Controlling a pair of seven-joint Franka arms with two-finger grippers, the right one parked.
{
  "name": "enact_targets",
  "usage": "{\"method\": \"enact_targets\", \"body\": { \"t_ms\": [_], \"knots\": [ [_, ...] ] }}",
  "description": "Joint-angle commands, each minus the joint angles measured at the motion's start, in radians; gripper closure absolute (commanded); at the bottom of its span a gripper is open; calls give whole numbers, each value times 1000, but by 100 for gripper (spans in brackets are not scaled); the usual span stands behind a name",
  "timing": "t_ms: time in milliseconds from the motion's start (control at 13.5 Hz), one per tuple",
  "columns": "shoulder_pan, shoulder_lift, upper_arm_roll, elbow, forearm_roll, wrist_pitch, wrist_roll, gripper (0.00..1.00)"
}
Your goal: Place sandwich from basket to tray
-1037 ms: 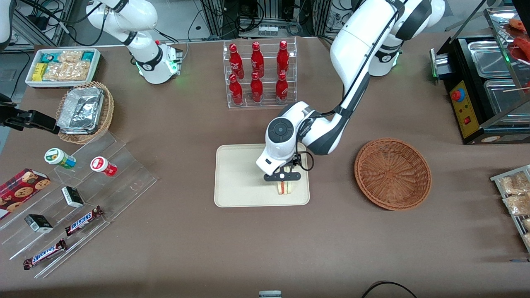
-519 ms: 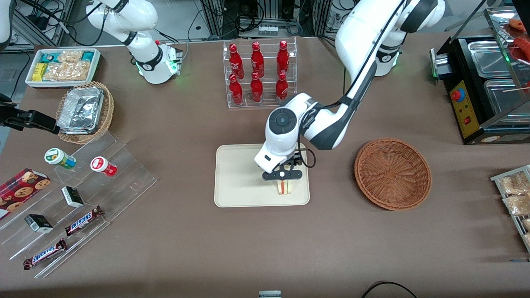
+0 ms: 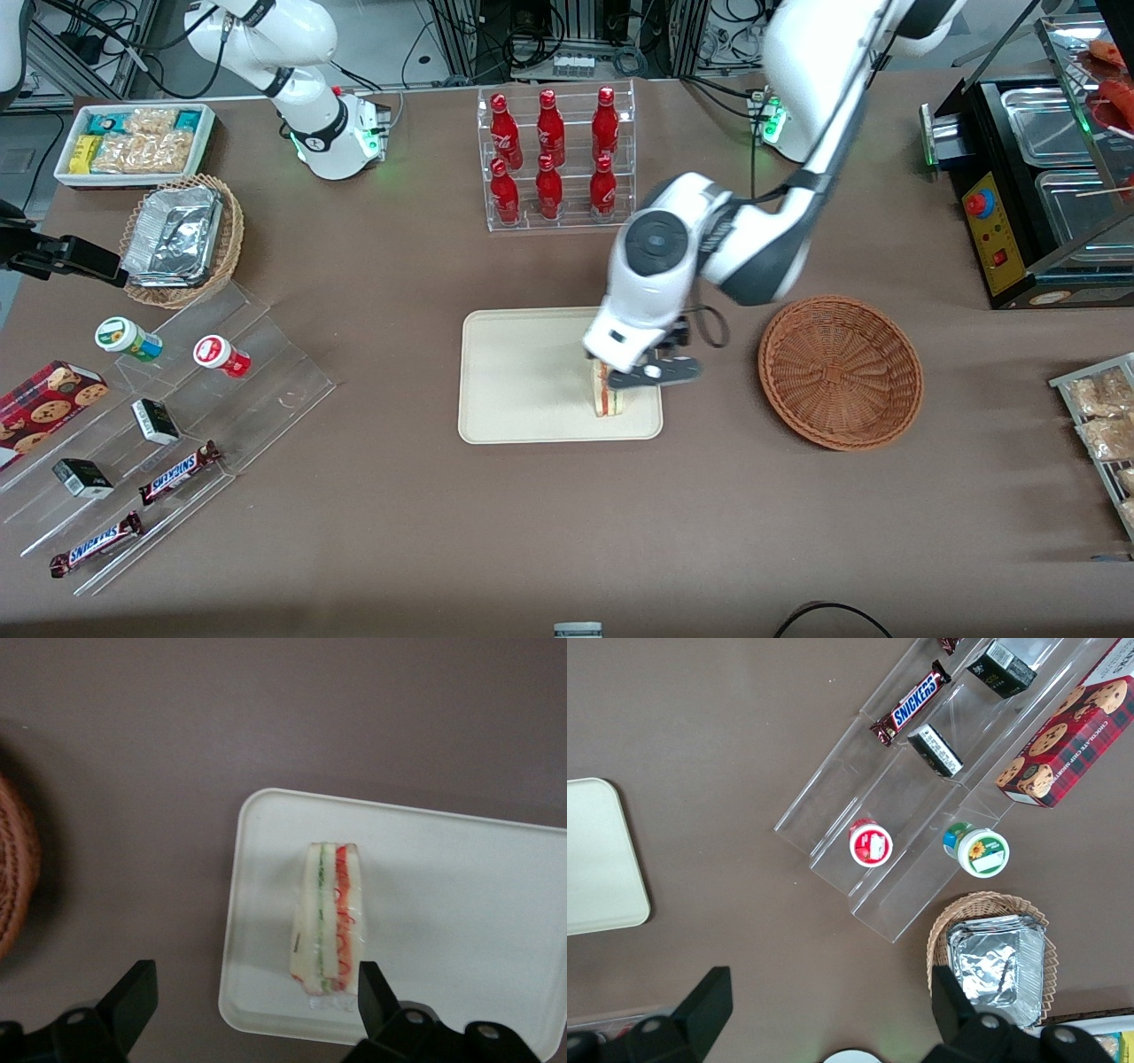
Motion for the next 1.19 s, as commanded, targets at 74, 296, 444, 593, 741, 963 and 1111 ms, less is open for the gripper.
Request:
{"method": "enact_targets", "body": {
  "t_ms": [74,296,444,593,741,963,1111],
  "knots": [
    [103,-71,-6,-52,-20,-53,83,0],
    [196,-140,-5,-124,-20,-76,193,0],
    [255,-198,-6,-194,-20,-81,277,0],
    [311,-270,-6,-271,-20,-81,366,0],
    [364,-344,-5,-329,-23,-99,428,0],
    [416,-421,-3,-335,-34,-219,512,0],
    [424,-474,0,-335,-34,-273,519,0]
  ]
}}
